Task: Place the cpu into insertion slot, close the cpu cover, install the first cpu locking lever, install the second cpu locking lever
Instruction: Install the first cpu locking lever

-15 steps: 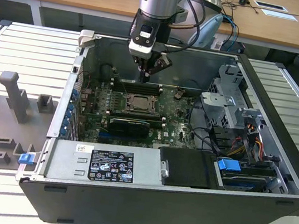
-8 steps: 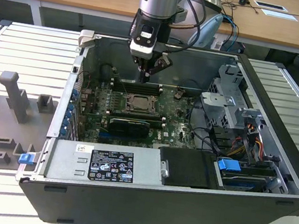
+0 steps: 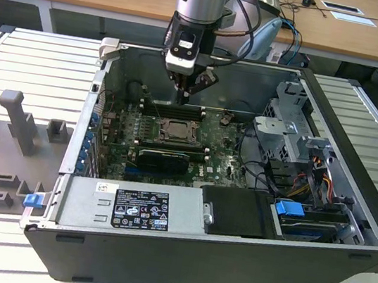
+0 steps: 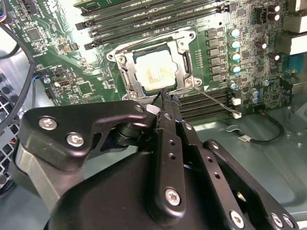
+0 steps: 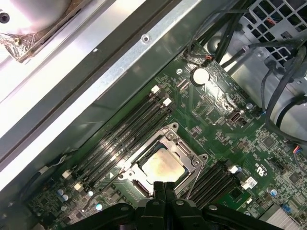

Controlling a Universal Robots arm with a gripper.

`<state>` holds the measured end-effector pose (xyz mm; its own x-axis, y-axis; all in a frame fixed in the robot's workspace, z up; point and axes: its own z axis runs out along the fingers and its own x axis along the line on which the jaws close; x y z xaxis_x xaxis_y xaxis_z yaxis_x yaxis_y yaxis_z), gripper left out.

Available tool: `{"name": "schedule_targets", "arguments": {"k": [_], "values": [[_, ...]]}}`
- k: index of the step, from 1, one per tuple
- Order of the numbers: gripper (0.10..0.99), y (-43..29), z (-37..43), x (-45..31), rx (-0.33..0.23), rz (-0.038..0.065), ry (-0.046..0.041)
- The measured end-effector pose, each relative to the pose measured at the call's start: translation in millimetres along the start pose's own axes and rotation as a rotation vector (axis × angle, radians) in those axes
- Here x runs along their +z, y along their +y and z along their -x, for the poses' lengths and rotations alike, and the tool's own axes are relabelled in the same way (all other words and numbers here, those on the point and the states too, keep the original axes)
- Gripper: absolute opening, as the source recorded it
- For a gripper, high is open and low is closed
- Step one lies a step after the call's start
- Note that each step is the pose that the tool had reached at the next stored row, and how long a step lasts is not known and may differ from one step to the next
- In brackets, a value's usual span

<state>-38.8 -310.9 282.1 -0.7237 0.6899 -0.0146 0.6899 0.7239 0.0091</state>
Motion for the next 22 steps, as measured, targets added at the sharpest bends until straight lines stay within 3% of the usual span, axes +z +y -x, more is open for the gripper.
{"name": "schedule_targets", "arguments": {"k": [6, 11, 14, 19, 22], "values": [[0.106, 0.0, 0.0, 0.0, -0.058, 0.001, 0.0005], [0.106, 0.0, 0.0, 0.2, -0.142, 0.002, 0.0013], [0.106, 0.0, 0.0, 0.4, -0.324, 0.005, 0.0029], [0.106, -1.1, -1.1, 0.9, -0.424, 0.006, 0.0039], [0.106, -3.7, -3.3, 1.2, -0.45, 0.007, 0.0046]]}}
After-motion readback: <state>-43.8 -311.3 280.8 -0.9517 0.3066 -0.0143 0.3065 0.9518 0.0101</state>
